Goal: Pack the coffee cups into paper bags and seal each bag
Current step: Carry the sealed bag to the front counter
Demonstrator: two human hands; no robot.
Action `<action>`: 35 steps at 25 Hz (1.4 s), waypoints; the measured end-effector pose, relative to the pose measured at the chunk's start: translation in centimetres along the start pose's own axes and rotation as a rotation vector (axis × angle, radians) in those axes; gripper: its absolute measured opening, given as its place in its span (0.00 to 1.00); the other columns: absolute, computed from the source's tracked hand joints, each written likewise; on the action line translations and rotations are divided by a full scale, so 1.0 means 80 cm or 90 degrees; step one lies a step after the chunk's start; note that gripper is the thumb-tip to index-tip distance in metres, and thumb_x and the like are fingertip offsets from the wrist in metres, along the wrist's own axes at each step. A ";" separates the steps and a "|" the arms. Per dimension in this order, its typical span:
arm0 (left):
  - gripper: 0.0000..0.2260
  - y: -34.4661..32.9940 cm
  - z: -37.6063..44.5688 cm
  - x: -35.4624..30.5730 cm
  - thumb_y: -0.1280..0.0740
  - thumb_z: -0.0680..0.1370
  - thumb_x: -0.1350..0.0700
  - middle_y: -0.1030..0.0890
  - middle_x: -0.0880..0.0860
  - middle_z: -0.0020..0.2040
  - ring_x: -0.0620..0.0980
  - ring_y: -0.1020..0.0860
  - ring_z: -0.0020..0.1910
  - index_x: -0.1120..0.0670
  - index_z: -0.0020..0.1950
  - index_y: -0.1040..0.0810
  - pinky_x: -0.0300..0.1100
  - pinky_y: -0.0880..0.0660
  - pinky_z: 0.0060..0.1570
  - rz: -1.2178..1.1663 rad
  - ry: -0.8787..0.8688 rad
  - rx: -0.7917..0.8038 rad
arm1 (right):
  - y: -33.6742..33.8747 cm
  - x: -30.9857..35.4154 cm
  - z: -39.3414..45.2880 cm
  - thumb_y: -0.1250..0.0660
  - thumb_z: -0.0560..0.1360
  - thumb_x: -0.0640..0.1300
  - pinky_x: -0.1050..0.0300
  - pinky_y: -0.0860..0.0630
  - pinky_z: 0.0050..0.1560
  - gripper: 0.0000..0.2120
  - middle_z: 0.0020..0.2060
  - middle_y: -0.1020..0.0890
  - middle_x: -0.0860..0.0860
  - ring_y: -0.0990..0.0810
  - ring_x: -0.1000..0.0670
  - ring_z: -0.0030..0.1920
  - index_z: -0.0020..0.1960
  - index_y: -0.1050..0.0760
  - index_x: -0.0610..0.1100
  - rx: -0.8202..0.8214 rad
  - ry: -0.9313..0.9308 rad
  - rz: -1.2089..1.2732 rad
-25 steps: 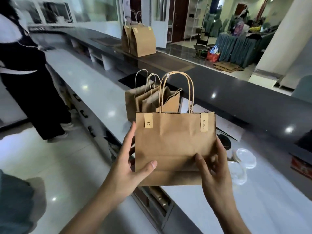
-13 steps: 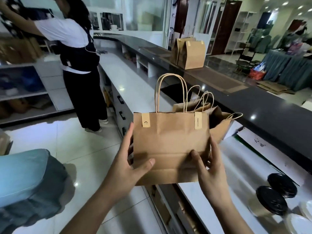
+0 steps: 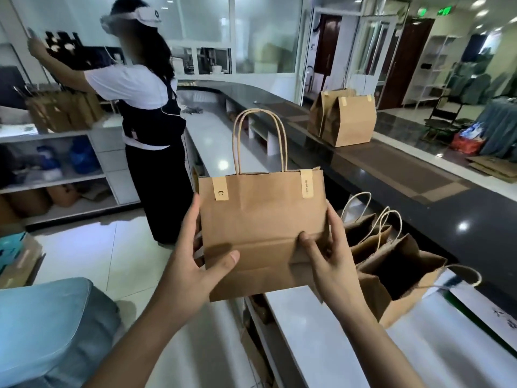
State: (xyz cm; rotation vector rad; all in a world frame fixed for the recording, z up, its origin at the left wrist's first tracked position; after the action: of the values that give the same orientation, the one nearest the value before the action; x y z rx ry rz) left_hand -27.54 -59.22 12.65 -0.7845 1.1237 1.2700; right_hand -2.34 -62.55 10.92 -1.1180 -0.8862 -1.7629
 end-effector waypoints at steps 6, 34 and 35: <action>0.43 -0.018 0.128 -0.009 0.24 0.68 0.49 0.29 0.36 0.73 0.36 0.26 0.69 0.22 0.73 0.44 0.41 0.27 0.65 0.009 -0.044 -0.054 | -0.006 0.004 0.145 0.32 0.82 0.52 0.51 0.28 0.72 0.31 0.69 0.29 0.71 0.28 0.63 0.69 0.79 0.42 0.65 0.053 0.012 -0.012; 0.40 -0.188 0.571 0.094 0.27 0.78 0.61 0.32 0.38 0.77 0.37 0.32 0.74 0.34 0.80 0.43 0.52 0.31 0.73 -0.068 -0.092 0.140 | 0.080 -0.100 0.543 0.33 0.82 0.44 0.71 0.27 0.55 0.20 0.62 0.20 0.49 0.22 0.62 0.55 0.72 0.33 0.50 -0.177 -0.137 -0.144; 0.38 -0.198 0.586 0.101 0.27 0.78 0.61 0.31 0.39 0.76 0.38 0.31 0.73 0.35 0.79 0.41 0.52 0.31 0.74 -0.075 -0.085 0.151 | 0.086 -0.106 0.554 0.34 0.82 0.44 0.63 0.25 0.60 0.18 0.61 0.20 0.50 0.21 0.59 0.57 0.71 0.32 0.50 -0.194 -0.146 -0.136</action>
State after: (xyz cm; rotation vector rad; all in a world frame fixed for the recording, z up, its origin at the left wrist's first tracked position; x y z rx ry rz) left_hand -2.92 -15.73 17.26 -0.5707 1.0801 1.0533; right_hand 20.62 -24.04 19.40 -1.4925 -0.9209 -2.0209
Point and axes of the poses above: each hand's wrist, its own z-axis towards the middle knuckle, its own y-axis out of the back of the hand, x = y × z, the point moved 5 cm from there along z, towards the middle knuckle
